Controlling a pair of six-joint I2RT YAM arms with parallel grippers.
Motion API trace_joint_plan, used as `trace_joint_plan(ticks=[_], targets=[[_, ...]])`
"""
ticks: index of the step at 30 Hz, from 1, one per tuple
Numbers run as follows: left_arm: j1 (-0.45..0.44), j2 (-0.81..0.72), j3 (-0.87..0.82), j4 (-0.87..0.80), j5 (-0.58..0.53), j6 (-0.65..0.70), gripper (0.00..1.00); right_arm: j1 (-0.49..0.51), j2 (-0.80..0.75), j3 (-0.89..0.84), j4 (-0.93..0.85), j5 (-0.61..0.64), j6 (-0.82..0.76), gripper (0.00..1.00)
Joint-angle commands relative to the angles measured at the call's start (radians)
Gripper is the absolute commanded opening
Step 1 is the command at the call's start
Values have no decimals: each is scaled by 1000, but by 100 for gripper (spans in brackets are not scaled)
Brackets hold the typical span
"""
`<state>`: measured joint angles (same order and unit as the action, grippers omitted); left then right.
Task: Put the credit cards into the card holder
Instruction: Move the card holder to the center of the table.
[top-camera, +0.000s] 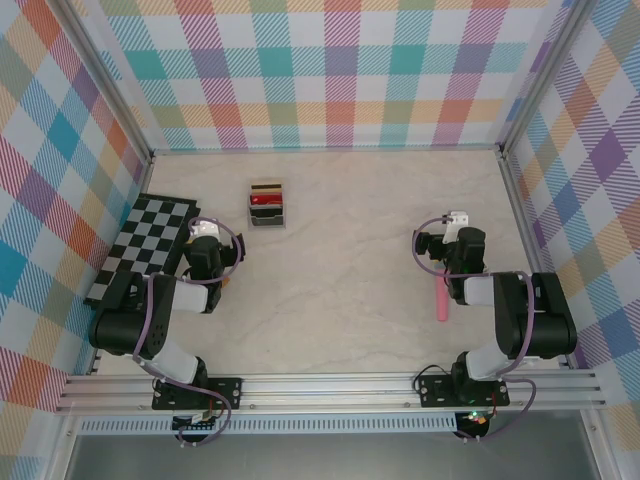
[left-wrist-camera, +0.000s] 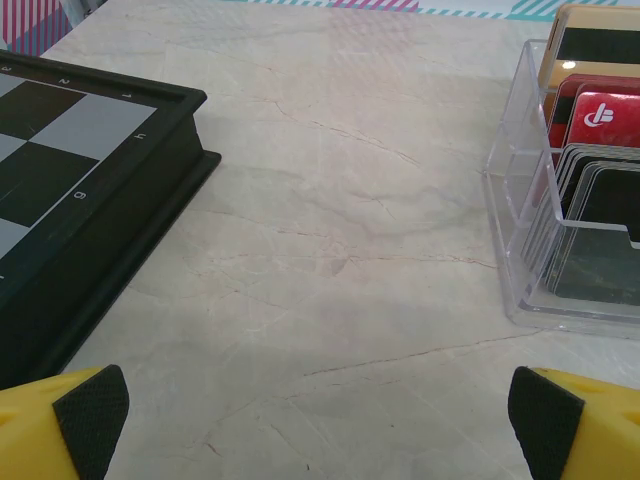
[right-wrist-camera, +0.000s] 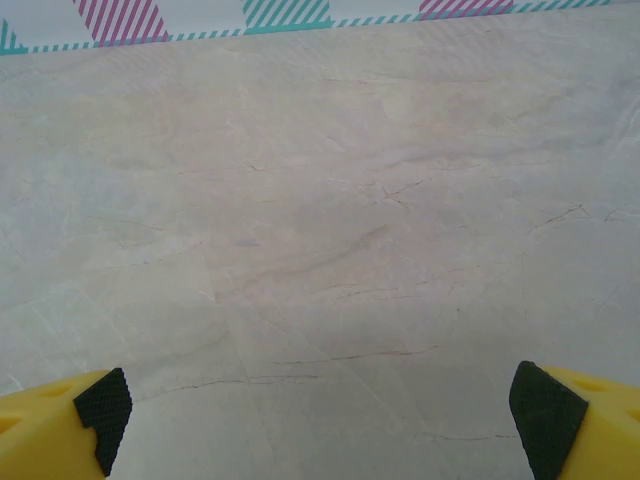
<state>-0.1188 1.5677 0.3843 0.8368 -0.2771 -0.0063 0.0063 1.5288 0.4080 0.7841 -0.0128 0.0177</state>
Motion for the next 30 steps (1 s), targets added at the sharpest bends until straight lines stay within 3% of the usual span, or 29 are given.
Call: trace_joint_plan(ticks=[1, 19, 22, 26, 30], targets=[[19, -8, 21, -4, 12, 3, 100, -3, -2, 15, 4, -21, -11, 100], [16, -56, -2, 2, 12, 6, 100, 3, -28, 16, -19, -48, -31, 100], [16, -200, 25, -196, -54, -47, 100, 6, -110, 39, -132, -43, -23, 100], [19, -399, 149, -666, -76, -243, 100, 5, -261, 207, -603, -50, 118, 100], [19, -489, 206, -929, 93, -396, 100, 5, -286, 370, -931, -227, 261, 100]])
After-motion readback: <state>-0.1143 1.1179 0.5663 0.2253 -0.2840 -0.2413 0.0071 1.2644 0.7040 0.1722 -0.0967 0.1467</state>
